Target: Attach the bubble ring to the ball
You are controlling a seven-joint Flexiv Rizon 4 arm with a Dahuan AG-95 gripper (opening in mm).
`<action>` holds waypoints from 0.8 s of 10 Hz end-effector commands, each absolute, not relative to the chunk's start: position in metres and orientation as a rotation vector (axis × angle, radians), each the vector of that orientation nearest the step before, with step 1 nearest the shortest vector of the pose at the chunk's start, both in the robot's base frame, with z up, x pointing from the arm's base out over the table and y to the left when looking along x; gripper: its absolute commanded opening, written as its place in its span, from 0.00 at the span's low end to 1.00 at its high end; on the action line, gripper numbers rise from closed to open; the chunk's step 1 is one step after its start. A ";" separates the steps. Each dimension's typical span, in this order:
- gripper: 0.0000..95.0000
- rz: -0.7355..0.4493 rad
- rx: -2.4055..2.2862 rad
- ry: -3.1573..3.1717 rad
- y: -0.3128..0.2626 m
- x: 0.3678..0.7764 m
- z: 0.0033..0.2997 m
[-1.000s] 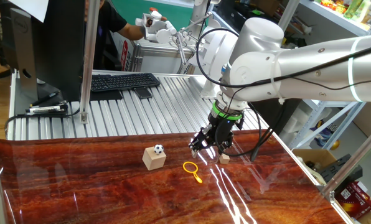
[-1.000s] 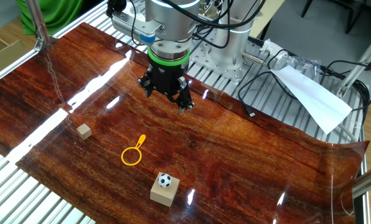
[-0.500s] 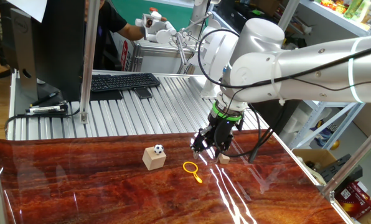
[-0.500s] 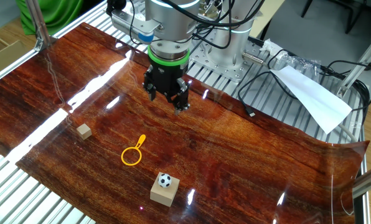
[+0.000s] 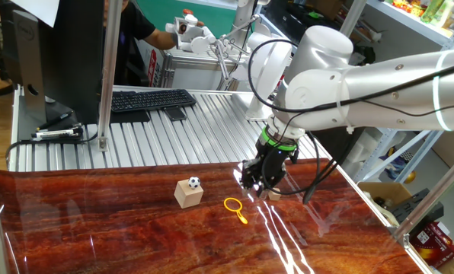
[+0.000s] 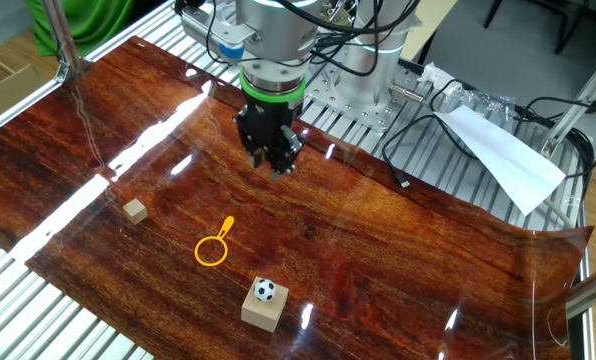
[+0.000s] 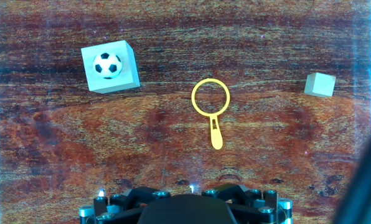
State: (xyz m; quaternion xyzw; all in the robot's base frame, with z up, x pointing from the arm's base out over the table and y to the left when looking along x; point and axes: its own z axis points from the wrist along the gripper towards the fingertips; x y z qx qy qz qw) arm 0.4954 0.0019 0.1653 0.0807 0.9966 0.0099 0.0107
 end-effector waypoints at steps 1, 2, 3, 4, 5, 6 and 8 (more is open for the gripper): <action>0.00 0.031 0.247 3.110 0.002 0.495 0.165; 0.00 0.031 0.243 3.110 0.002 0.495 0.163; 0.00 0.030 0.236 3.109 0.002 0.496 0.162; 0.00 0.031 0.227 3.109 0.001 0.496 0.160; 0.00 0.030 0.224 3.108 0.001 0.497 0.157; 0.00 0.030 0.219 3.104 0.000 0.497 0.153; 0.00 0.031 0.203 3.099 -0.004 0.498 0.146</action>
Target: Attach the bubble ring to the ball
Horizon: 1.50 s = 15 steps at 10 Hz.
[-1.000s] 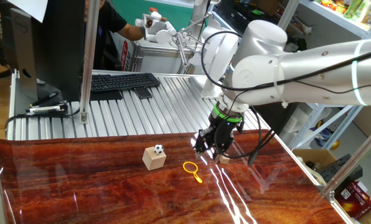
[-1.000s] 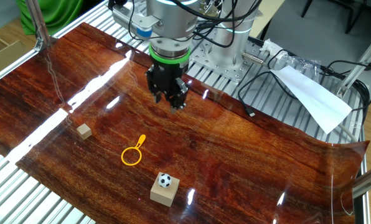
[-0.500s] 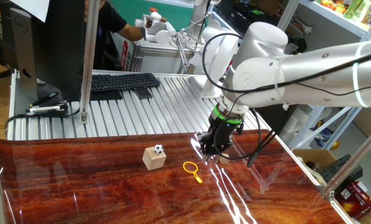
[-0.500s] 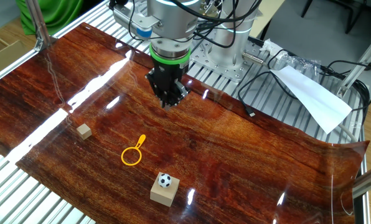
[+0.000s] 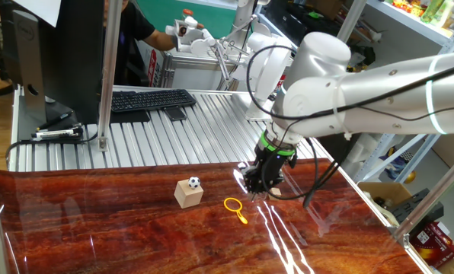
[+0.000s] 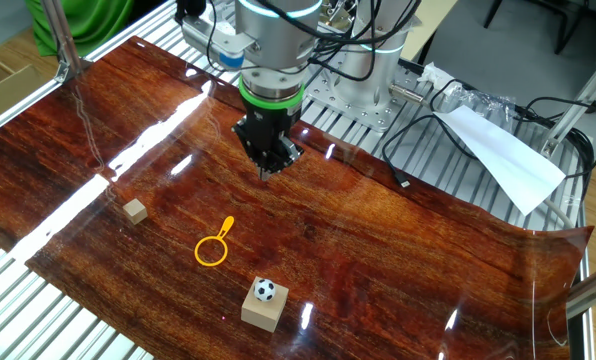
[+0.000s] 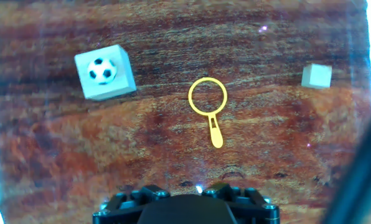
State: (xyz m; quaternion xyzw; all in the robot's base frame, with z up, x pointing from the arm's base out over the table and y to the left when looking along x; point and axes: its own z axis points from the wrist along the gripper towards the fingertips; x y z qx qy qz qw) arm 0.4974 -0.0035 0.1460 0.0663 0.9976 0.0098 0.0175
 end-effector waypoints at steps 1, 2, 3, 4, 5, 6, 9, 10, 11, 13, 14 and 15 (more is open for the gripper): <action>0.00 0.032 0.189 3.099 -0.006 0.498 0.140; 0.00 0.033 0.180 3.094 -0.009 0.499 0.134; 0.00 0.034 0.177 3.090 -0.010 0.499 0.129; 0.00 0.034 0.172 3.090 -0.010 0.498 0.125; 0.00 0.031 0.166 3.092 -0.010 0.497 0.121; 0.00 0.030 0.160 3.092 -0.010 0.496 0.117; 0.00 0.031 0.139 3.091 -0.012 0.495 0.106; 0.00 0.029 0.126 3.094 -0.013 0.495 0.100; 0.00 0.030 0.114 3.091 -0.014 0.495 0.094; 0.00 0.027 0.092 3.077 -0.019 0.495 0.085; 0.00 0.027 0.083 3.079 -0.020 0.495 0.084; 0.00 0.026 0.075 3.081 -0.021 0.495 0.084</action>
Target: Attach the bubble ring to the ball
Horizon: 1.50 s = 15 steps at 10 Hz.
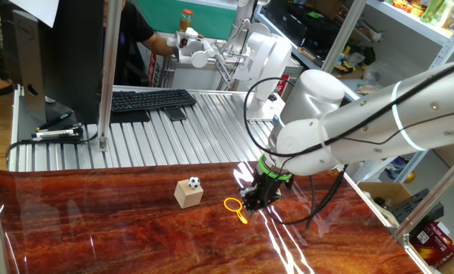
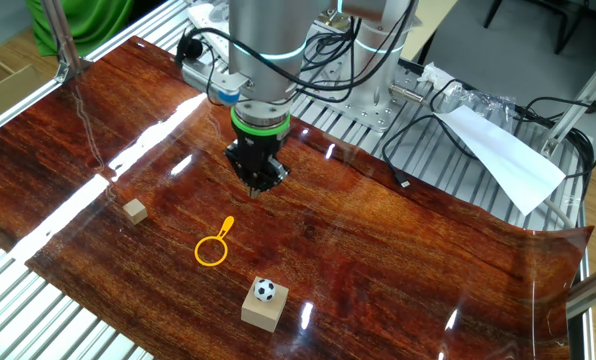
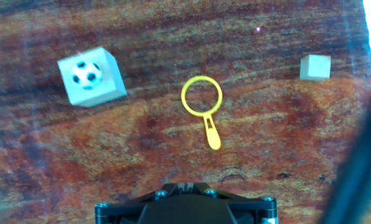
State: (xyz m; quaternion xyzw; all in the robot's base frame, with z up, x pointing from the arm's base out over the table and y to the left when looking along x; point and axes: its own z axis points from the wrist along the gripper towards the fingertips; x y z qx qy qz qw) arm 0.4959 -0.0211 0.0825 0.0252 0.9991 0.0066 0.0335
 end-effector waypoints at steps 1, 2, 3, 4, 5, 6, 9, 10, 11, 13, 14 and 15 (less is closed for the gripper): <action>0.00 0.023 0.066 3.082 -0.021 0.495 0.084; 0.00 0.016 0.046 3.083 -0.022 0.495 0.081; 0.00 0.015 0.033 3.083 -0.024 0.494 0.077; 0.00 0.016 0.026 3.080 -0.027 0.494 0.074; 0.00 0.017 0.017 3.081 -0.029 0.494 0.072; 0.00 0.015 0.003 3.080 -0.030 0.494 0.068; 0.00 0.017 -0.014 3.080 -0.034 0.494 0.059; 0.00 0.022 -0.017 3.080 -0.035 0.494 0.053; 0.00 0.026 -0.020 3.078 -0.036 0.493 0.048; 0.00 0.033 -0.023 3.074 -0.038 0.495 0.040; 0.00 0.033 -0.027 3.073 -0.039 0.495 0.038; 0.00 0.032 -0.033 3.075 -0.040 0.496 0.036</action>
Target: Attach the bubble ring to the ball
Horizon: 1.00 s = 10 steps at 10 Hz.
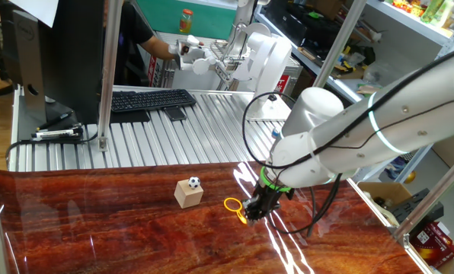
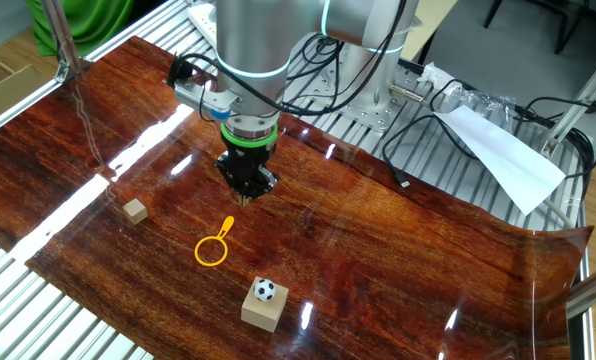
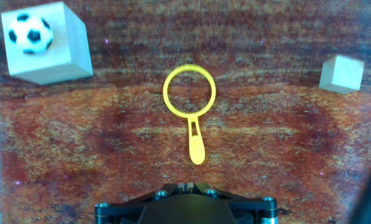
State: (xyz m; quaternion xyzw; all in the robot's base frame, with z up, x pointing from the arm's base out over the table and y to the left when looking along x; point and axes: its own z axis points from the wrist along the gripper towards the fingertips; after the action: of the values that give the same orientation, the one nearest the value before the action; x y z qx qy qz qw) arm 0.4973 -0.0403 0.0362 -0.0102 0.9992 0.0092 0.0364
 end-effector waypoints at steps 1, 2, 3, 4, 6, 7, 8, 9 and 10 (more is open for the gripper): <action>0.00 0.032 -0.037 3.075 -0.040 0.496 0.035; 0.00 0.033 -0.044 3.076 -0.041 0.496 0.032; 0.00 0.034 -0.051 3.078 -0.041 0.495 0.031; 0.00 0.030 -0.055 3.083 -0.041 0.496 0.031; 0.00 0.034 -0.054 3.091 -0.043 0.502 0.031; 0.00 0.036 -0.056 3.093 -0.044 0.507 0.031; 0.00 0.038 -0.059 3.094 -0.045 0.510 0.031; 0.00 0.037 -0.060 3.095 -0.046 0.514 0.031; 0.00 0.037 -0.063 3.096 -0.047 0.517 0.031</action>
State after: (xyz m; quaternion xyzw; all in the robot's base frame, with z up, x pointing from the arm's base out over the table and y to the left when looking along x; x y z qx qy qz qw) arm 0.5196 -0.0479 0.0299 -0.0209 0.9995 0.0111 0.0229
